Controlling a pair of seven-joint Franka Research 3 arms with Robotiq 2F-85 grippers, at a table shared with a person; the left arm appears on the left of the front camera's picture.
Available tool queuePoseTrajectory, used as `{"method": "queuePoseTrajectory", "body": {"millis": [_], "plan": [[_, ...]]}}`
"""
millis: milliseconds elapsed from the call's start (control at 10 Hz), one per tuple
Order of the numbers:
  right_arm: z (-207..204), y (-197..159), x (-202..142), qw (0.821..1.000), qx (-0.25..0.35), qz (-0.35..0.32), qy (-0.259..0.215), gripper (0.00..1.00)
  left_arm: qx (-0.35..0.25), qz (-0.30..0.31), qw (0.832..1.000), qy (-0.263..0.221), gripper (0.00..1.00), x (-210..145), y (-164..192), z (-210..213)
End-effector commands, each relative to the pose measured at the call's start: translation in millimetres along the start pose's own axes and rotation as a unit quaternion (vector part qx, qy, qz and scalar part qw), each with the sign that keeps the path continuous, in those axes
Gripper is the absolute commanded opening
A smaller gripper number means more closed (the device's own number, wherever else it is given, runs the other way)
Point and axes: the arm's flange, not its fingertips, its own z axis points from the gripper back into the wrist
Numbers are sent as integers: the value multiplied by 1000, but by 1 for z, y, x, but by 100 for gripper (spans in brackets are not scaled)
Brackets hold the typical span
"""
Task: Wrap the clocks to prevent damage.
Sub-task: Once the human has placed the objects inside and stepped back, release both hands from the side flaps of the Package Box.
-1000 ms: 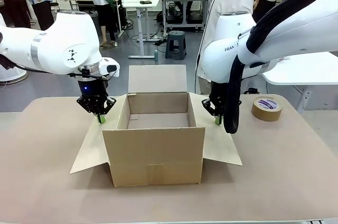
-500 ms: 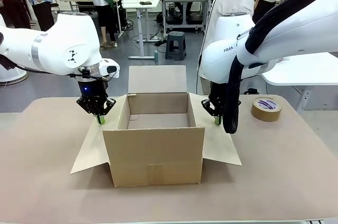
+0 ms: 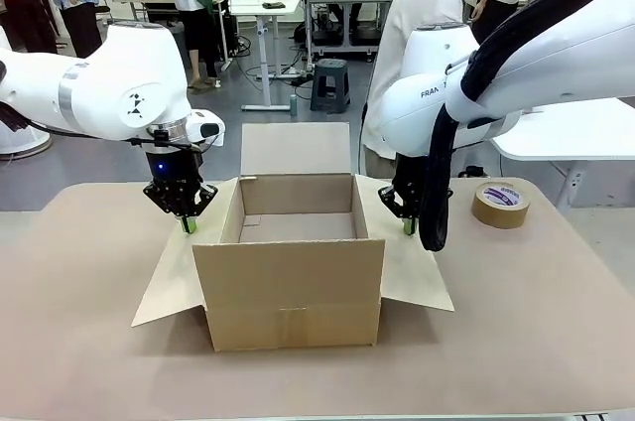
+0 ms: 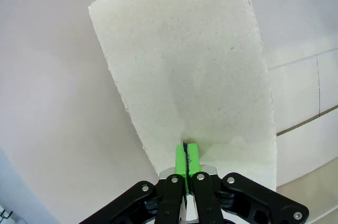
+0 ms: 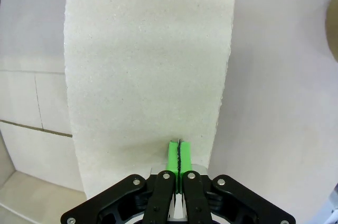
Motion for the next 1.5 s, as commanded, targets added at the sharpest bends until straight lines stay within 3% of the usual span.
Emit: {"method": "queuePoseTrajectory", "body": {"millis": [0,1400], "plan": [[-1,1,-1,1000,-3,-4,1,1,2,-1,1000,3,1,0,0,1],[-1,1,-1,1000,-3,-4,1,1,2,-1,1000,3,1,0,0,1]]}}
